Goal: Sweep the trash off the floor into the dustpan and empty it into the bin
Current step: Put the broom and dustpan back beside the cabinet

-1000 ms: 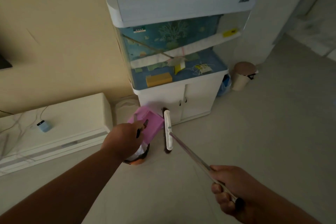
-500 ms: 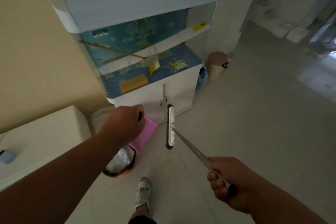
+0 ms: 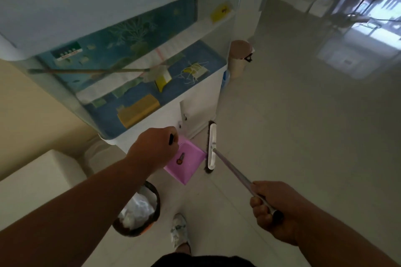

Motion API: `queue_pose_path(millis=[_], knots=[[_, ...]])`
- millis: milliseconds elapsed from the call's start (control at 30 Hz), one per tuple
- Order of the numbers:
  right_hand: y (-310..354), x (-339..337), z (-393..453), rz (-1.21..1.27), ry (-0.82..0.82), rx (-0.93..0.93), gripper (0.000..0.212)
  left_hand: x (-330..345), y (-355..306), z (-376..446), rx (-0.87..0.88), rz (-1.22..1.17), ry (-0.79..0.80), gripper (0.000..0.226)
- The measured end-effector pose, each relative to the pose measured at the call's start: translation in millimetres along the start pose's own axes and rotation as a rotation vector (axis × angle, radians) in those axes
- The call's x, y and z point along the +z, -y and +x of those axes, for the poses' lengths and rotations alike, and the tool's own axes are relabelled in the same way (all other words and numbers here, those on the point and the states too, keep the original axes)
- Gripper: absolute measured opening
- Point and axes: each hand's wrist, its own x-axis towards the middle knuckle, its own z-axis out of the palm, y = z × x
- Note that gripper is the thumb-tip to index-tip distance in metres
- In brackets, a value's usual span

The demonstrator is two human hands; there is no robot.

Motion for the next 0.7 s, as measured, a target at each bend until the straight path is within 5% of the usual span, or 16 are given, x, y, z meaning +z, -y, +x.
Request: queue_pose_path(millis=[433,700], knots=[[35.3,71.2,50.4,0.365,-0.016,0.048,0.011,60.9,82.0,127.6,0.009,-0.061,0.265,0.004],[48.1,78.8,57.1,0.485,-0.009,0.11,0.013,89.0,113.8,168.9,-0.058,-0.046,0.315,0.02]])
